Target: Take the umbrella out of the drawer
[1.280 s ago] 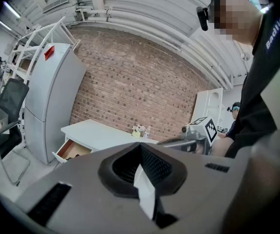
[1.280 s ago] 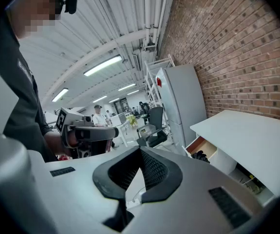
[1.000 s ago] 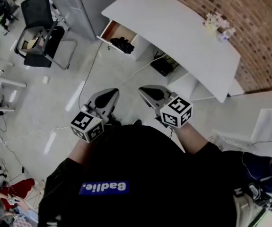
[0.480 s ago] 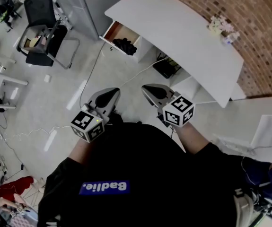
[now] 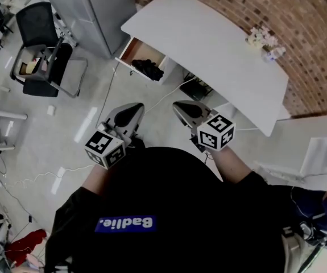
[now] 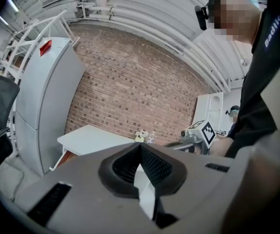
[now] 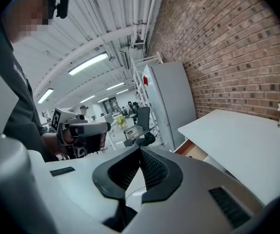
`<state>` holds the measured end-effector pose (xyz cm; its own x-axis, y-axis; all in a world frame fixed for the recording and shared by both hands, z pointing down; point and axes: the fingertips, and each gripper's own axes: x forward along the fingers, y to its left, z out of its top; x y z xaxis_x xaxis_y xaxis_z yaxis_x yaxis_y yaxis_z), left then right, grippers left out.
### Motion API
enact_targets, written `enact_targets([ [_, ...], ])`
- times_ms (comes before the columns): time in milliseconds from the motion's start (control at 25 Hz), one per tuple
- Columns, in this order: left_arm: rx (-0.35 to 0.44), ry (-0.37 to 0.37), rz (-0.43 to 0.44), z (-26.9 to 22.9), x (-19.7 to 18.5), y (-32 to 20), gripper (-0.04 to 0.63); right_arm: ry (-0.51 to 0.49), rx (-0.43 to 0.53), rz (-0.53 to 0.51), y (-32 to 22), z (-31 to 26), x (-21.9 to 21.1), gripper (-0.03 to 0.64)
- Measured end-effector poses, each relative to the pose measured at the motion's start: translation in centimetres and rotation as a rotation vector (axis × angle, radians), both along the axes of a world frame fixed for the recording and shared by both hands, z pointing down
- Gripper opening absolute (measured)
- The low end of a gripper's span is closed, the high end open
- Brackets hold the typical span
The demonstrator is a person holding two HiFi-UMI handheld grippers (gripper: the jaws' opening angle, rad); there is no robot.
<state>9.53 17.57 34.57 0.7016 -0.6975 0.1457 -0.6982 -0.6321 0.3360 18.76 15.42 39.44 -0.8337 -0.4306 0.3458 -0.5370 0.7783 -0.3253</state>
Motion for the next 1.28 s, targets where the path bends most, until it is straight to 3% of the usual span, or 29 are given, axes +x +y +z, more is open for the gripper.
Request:
enact_targets([
  [280,0.056,-0.025,0.063,-1.0,-6.1,-7.0,-0.003,0.036,0.0,0.023,-7.0,-0.3,-7.2,0.029],
  [680,0.027,0.027,0.112,-0.1,-14.5,-13.2,-0.003,0.128,0.027,0.039,-13.6,0.2,-16.4,0.031],
  [1040,0.017,0.065,0.067,0.9,-16.9,-15.8,-0.003,0.202,0.002,0.025,-16.2,2.3,-17.8,0.031],
  [1280,-0.006,0.042,0.026,1.6,-17.0,-17.6,-0.003,0.24,-0.036,0.009,-18.1,5.2,-16.9,0.032],
])
